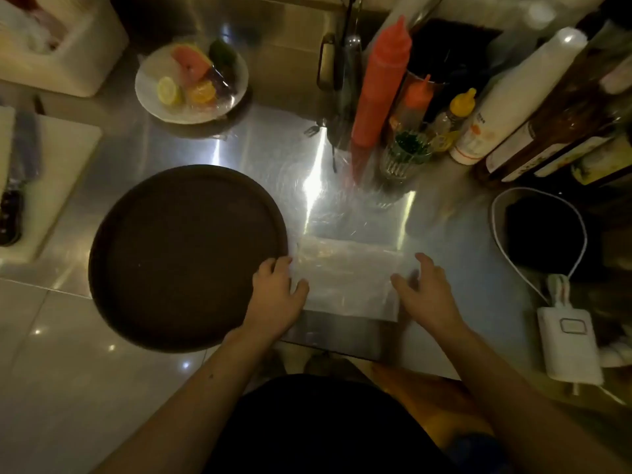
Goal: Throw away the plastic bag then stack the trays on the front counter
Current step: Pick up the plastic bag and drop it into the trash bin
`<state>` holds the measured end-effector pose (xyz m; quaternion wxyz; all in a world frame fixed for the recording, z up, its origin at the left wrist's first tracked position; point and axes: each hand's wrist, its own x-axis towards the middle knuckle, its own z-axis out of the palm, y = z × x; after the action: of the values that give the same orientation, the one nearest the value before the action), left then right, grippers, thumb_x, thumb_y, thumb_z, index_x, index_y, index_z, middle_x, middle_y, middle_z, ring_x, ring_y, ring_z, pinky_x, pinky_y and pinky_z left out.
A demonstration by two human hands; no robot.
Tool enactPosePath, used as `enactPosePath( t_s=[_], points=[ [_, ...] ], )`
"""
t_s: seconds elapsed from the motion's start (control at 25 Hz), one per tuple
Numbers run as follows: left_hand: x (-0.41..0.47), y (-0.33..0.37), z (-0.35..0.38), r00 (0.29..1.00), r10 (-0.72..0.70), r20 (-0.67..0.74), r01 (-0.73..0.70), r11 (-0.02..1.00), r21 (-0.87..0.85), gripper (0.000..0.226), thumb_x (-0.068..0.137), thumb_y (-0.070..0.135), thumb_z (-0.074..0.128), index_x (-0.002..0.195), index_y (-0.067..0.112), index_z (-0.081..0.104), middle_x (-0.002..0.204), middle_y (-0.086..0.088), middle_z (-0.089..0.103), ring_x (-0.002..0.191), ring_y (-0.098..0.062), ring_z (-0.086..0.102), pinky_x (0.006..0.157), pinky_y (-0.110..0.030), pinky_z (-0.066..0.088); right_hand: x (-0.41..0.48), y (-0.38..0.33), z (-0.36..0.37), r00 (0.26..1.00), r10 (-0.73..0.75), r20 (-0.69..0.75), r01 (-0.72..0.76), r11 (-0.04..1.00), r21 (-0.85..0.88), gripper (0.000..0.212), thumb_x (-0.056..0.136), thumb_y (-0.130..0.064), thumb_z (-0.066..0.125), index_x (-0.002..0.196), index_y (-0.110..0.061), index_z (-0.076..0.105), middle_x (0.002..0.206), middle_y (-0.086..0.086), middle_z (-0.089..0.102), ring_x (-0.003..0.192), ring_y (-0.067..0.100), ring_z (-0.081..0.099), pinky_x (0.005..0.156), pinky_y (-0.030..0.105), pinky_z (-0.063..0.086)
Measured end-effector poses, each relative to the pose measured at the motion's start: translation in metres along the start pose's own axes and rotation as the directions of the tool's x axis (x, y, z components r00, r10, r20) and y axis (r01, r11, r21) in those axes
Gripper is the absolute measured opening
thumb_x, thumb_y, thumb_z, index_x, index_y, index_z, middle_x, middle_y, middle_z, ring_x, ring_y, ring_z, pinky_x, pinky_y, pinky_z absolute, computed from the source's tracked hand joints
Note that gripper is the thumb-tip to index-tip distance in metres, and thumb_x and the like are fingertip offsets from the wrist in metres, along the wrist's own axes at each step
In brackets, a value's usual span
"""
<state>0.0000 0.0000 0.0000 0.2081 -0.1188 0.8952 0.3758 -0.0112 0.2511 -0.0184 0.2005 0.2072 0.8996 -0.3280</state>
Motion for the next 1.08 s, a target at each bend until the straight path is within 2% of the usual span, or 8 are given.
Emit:
enactPosePath(
  t_s=[0.12, 0.2, 0.32, 0.48, 0.68, 0.88, 0.96, 1.08],
  points=[
    [0.001, 0.004, 0.010, 0.999, 0.030, 0.035, -0.030, 1.000, 0.007, 0.056, 0.093, 0.025, 0.056, 0.144, 0.011, 0.038, 0.143, -0.014, 0.043, 0.127, -0.027, 0.046, 0.099, -0.026, 0.035, 0.007, 0.001, 0.006, 0.997, 0.065, 0.028, -0.067, 0.994, 0.088, 0.072, 0.088, -0.040, 0.061, 0.148, -0.015, 0.031, 0.140, 0.018, 0.048, 0.122, 0.035, 0.052, 0.096, 0.041, 0.045],
    [-0.002, 0.007, 0.021, 0.990, -0.020, 0.137, 0.018, 1.000, 0.020, 0.061, 0.092, 0.026, 0.057, 0.146, 0.009, 0.034, 0.143, -0.016, 0.044, 0.128, -0.029, 0.046, 0.102, -0.030, 0.037, 0.009, 0.002, 0.009, 0.995, 0.086, 0.048, -0.092, 0.986, 0.139, 0.066, 0.088, -0.035, 0.062, 0.144, -0.012, 0.036, 0.131, 0.016, 0.053, 0.114, 0.032, 0.056, 0.090, 0.037, 0.045],
    [-0.007, 0.008, 0.032, 0.991, -0.081, 0.105, 0.083, 0.996, -0.014, 0.066, 0.091, 0.022, 0.058, 0.148, 0.007, 0.030, 0.145, -0.016, 0.039, 0.130, -0.031, 0.043, 0.106, -0.034, 0.036, 0.010, 0.000, 0.005, 0.988, 0.129, 0.089, -0.148, 0.957, 0.250, 0.052, 0.089, -0.028, 0.063, 0.136, -0.012, 0.044, 0.112, 0.008, 0.058, 0.104, 0.027, 0.057, 0.088, 0.036, 0.045],
    [-0.001, 0.011, 0.031, 0.979, -0.182, 0.093, 0.195, 0.966, -0.169, 0.061, 0.086, 0.022, 0.063, 0.141, 0.009, 0.038, 0.133, -0.013, 0.050, 0.120, -0.031, 0.054, 0.093, -0.033, 0.045, 0.010, 0.001, 0.011, 0.970, 0.179, 0.166, -0.232, 0.889, 0.395, 0.034, 0.088, -0.024, 0.066, 0.119, -0.021, 0.051, 0.109, 0.005, 0.060, 0.096, 0.024, 0.061, 0.086, 0.040, 0.052],
    [0.003, 0.006, 0.027, 0.926, -0.332, 0.177, 0.374, 0.867, -0.330, 0.059, 0.080, 0.032, 0.072, 0.131, 0.007, 0.055, 0.127, -0.010, 0.063, 0.115, -0.029, 0.062, 0.101, -0.045, 0.049, 0.005, 0.005, 0.017, 0.962, 0.156, 0.225, -0.251, 0.833, 0.493, 0.015, 0.086, -0.012, 0.068, 0.098, -0.006, 0.064, 0.083, 0.010, 0.062, 0.078, 0.027, 0.060, 0.063, 0.030, 0.048],
    [-0.005, 0.012, 0.023, 0.898, -0.384, 0.214, 0.438, 0.734, -0.519, 0.046, 0.079, 0.017, 0.076, 0.120, 0.013, 0.054, 0.116, -0.005, 0.062, 0.103, -0.023, 0.062, 0.083, -0.036, 0.055, 0.000, 0.008, 0.007, 0.964, 0.125, 0.233, -0.244, 0.761, 0.602, 0.016, 0.087, -0.011, 0.067, 0.100, -0.001, 0.067, 0.093, 0.015, 0.068, 0.091, 0.031, 0.065, 0.078, 0.038, 0.052],
    [-0.011, 0.014, 0.019, 0.904, -0.375, 0.207, 0.424, 0.714, -0.558, 0.049, 0.079, 0.016, 0.076, 0.120, 0.015, 0.050, 0.117, -0.003, 0.058, 0.103, -0.021, 0.060, 0.074, -0.030, 0.053, -0.005, 0.003, 0.003, 0.966, 0.092, 0.240, -0.229, 0.733, 0.641, 0.012, 0.088, -0.010, 0.065, 0.099, -0.005, 0.066, 0.093, 0.011, 0.067, 0.093, 0.029, 0.065, 0.075, 0.035, 0.052],
    [-0.022, 0.013, 0.014, 0.908, -0.378, 0.182, 0.403, 0.667, -0.626, 0.055, 0.079, 0.016, 0.076, 0.125, 0.016, 0.046, 0.120, -0.003, 0.056, 0.107, -0.024, 0.059, 0.080, -0.035, 0.054, -0.012, -0.008, -0.001, 0.966, 0.048, 0.255, -0.215, 0.698, 0.683, 0.014, 0.089, -0.011, 0.065, 0.102, -0.007, 0.063, 0.098, 0.014, 0.071, 0.092, 0.029, 0.069, 0.068, 0.035, 0.055]
  ],
)
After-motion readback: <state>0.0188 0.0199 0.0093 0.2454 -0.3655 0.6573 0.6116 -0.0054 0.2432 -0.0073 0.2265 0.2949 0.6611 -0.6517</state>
